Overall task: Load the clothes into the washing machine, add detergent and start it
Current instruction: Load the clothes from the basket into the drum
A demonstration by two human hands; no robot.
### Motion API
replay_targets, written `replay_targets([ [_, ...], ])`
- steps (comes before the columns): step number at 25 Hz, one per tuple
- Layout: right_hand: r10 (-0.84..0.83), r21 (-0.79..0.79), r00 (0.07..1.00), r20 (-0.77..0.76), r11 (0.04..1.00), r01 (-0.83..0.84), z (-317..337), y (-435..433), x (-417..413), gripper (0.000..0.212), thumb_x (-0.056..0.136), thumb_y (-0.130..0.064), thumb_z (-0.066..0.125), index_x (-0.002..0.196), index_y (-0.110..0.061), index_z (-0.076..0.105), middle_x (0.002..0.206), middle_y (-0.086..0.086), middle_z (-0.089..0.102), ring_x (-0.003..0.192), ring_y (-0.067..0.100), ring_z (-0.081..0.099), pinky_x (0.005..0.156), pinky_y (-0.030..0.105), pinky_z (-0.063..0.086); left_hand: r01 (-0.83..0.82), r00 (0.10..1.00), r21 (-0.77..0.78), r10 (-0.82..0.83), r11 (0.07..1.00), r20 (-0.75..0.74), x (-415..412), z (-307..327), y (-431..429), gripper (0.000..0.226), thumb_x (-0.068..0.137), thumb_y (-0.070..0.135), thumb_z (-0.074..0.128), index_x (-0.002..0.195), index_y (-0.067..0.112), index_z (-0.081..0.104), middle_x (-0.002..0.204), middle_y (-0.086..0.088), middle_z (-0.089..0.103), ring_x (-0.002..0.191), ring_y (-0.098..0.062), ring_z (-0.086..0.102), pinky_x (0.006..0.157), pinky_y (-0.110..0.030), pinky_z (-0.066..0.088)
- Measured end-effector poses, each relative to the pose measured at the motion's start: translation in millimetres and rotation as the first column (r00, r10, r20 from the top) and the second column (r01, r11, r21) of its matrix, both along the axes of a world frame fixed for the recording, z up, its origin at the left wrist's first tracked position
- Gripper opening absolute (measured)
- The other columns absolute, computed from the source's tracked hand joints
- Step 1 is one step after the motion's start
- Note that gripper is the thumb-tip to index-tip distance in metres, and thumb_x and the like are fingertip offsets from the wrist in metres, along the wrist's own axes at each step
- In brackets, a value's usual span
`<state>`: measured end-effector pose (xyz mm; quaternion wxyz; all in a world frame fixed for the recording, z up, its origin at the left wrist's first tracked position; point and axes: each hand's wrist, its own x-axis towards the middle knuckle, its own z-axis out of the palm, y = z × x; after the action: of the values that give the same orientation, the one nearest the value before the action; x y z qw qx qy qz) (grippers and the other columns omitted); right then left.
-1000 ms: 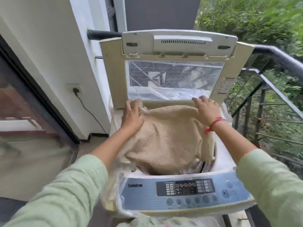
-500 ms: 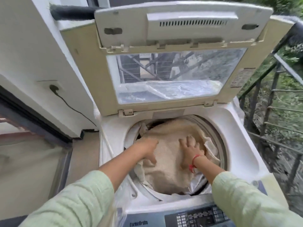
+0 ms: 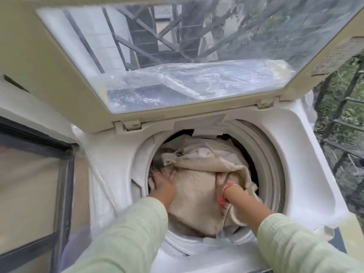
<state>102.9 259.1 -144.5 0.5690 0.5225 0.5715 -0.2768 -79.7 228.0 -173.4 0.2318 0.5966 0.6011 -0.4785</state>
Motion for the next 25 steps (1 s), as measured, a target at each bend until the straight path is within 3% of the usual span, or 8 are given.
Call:
replay_targets([
  [4, 0.176, 0.479, 0.976, -0.13, 0.873, -0.094, -29.7, 1.5, 0.2, 0.073, 0.096, -0.008, 0.039, 0.148, -0.012, -0.012, 0.153, 0.03, 0.001, 0.139, 0.046, 0.019, 0.085, 0.048, 0.053, -0.249, 0.963, 0.06, 0.241, 0.967, 0.123, 1.9, -21.5, 7.5, 0.092, 0.092, 0.032, 0.05, 0.141, 0.032, -0.029, 0.156, -0.022, -0.004, 0.139, -0.046, 0.015, 0.11, -0.058, 0.017],
  [6, 0.255, 0.497, 0.956, -0.147, 0.855, -0.151, -27.7, 13.8, 4.2, 0.066, 0.098, -0.014, 0.032, 0.147, -0.007, -0.011, 0.151, 0.033, 0.008, 0.134, 0.041, 0.033, 0.084, 0.043, 0.054, -0.343, 0.927, 0.092, 0.322, 0.935, 0.193, 3.4, -26.3, 12.1, 0.089, 0.094, 0.021, 0.046, 0.14, 0.034, -0.029, 0.156, -0.022, 0.001, 0.134, -0.044, 0.027, 0.105, -0.055, 0.031],
  [9, 0.281, 0.341, 0.951, -0.131, 0.913, -0.223, 2.9, 34.1, 11.0, 0.103, 0.083, -0.031, 0.064, 0.149, -0.012, -0.013, 0.153, 0.029, 0.005, 0.126, 0.033, 0.047, 0.084, 0.037, 0.052, -0.457, 0.866, 0.056, 0.43, 0.888, 0.255, 4.9, -19.0, 20.7, 0.088, 0.092, 0.018, 0.046, 0.143, 0.034, -0.024, 0.157, -0.017, -0.002, 0.136, -0.039, 0.026, 0.103, -0.054, 0.035],
  [11, 0.222, 0.327, 0.943, -0.247, 0.935, -0.135, 41.6, 50.6, 14.6, 0.099, 0.072, -0.034, 0.074, 0.149, -0.019, 0.014, 0.148, 0.018, 0.032, 0.113, 0.028, 0.057, 0.081, 0.035, 0.055, -0.492, 0.829, 0.058, 0.447, 0.869, 0.335, 5.5, -3.1, 29.7, 0.093, 0.086, 0.01, 0.052, 0.147, 0.031, -0.014, 0.157, -0.01, -0.008, 0.137, -0.037, 0.025, 0.103, -0.054, 0.036],
  [14, 0.505, 0.774, 0.798, -0.329, 0.629, -0.079, 84.3, 61.4, 13.6, 0.063, 0.08, -0.023, 0.066, 0.136, -0.021, 0.038, 0.123, 0.004, 0.056, 0.103, 0.027, 0.058, 0.073, 0.037, 0.053, -0.447, 0.799, 0.341, 0.198, 0.827, 0.568, 6.9, 30.3, 37.4, 0.092, 0.078, 0.01, 0.067, 0.148, 0.024, 0.009, 0.154, -0.01, 0.011, 0.132, -0.034, 0.033, 0.101, -0.051, 0.04],
  [18, 0.636, 0.669, 0.707, -0.31, 0.674, -0.313, 69.7, 53.3, 17.6, 0.107, 0.075, -0.026, 0.072, 0.15, -0.018, -0.004, 0.157, 0.011, 0.003, 0.142, 0.034, 0.019, 0.107, 0.044, 0.036, -0.255, 0.698, 0.474, -0.179, 0.843, 0.693, 23.0, 35.4, 47.8, 0.123, 0.065, 0.033, 0.082, 0.147, 0.034, -0.01, 0.156, -0.004, -0.007, 0.144, -0.031, 0.001, 0.112, -0.058, 0.016],
  [20, 0.602, 0.517, 0.776, -0.187, 0.732, -0.444, 46.0, 49.6, 28.9, 0.117, 0.076, -0.03, 0.069, 0.146, -0.018, -0.023, 0.155, 0.014, -0.023, 0.144, 0.037, -0.01, 0.116, 0.054, 0.012, -0.09, 0.769, 0.353, -0.16, 0.931, 0.618, 30.4, 13.2, 54.6, 0.143, 0.056, 0.037, 0.087, 0.14, 0.038, -0.029, 0.152, -0.002, -0.03, 0.141, -0.033, -0.02, 0.111, -0.064, 0.008],
  [25, 0.318, 0.297, 0.931, -0.18, 0.92, -0.256, -2.3, 37.9, 39.9, 0.14, 0.064, -0.026, 0.083, 0.141, -0.026, -0.033, 0.147, 0.01, -0.041, 0.137, 0.042, -0.029, 0.108, 0.065, -0.006, -0.111, 0.88, 0.177, 0.014, 0.978, 0.475, 48.2, -27.1, 63.2, 0.154, 0.05, 0.037, 0.09, 0.13, 0.041, -0.042, 0.137, 0.003, -0.053, 0.133, -0.044, -0.032, 0.101, -0.074, 0.011],
])
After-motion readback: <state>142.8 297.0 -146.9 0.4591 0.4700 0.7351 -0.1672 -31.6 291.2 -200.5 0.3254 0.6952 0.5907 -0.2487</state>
